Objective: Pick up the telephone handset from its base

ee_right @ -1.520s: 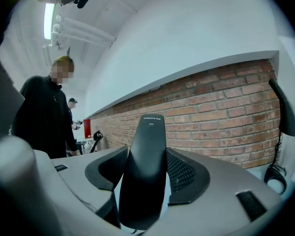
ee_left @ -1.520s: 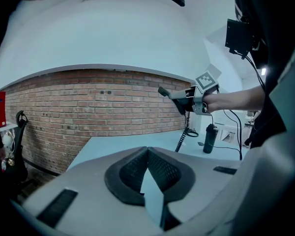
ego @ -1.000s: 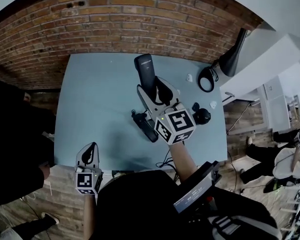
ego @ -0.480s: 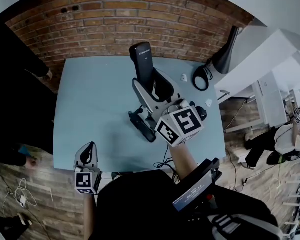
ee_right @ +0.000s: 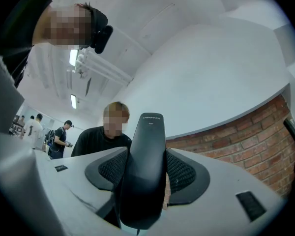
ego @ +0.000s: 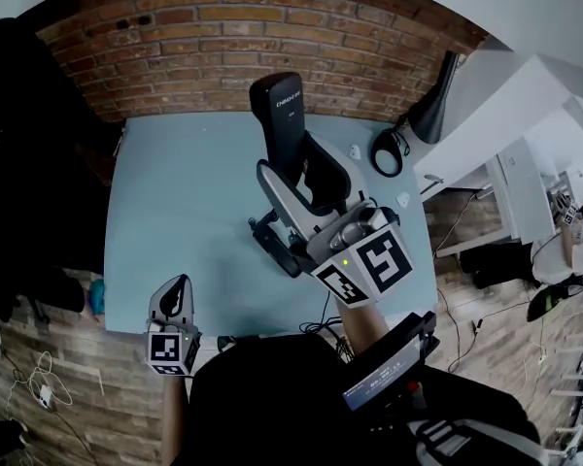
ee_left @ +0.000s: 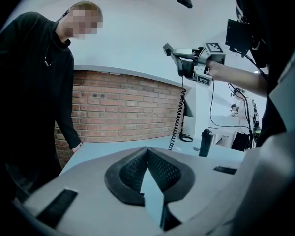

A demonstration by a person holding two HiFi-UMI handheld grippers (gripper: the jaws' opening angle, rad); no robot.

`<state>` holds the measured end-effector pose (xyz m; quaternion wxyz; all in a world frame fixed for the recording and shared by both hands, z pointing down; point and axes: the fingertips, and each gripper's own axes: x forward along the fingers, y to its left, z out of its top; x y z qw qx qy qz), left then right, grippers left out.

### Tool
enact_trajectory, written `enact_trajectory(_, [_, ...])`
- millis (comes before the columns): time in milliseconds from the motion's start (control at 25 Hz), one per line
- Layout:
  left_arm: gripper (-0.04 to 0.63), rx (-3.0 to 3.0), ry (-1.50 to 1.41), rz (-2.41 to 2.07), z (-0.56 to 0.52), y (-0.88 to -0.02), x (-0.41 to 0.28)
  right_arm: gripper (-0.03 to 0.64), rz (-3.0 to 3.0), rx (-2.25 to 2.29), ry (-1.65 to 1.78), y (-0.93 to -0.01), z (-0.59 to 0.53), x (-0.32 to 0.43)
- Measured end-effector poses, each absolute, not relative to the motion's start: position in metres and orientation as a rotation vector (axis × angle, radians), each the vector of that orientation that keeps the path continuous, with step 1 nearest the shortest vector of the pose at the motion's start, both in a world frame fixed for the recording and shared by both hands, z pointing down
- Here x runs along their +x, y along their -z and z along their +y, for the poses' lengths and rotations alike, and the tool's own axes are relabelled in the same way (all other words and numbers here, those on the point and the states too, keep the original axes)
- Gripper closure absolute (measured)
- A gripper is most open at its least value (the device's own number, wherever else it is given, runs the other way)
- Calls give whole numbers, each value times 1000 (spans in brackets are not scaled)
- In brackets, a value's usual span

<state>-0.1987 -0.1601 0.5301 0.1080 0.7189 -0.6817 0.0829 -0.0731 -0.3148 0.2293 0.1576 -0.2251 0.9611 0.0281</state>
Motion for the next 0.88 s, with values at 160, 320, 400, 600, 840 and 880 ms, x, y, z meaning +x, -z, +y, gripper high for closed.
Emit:
enact_trajectory(160, [581, 2140, -246, -1979, -167, -529, -195, 371, 2742, -538, -122, -231, -295, -78])
enact_trajectory(320, [581, 2168, -246, -1945, -171, -527, -192, 372, 2727, -461, -87, -242, -281, -80])
enact_trajectory(400, [581, 2183, -254, -1927, -173, -529, -190, 373, 2740, -458, -81, -251, -278, -80])
enact_trajectory(600, [581, 2208, -270, -1889, -179, -533, -187, 373, 2779, -477, -42, -278, -276, -80])
enact_trajectory(840, [581, 2258, -270, -1857, -188, -528, -179, 373, 2830, -510, 25, -314, -274, -75])
enact_trajectory(880, [581, 2267, -274, -1855, -189, -527, -178, 373, 2838, -518, 36, -320, -274, -75])
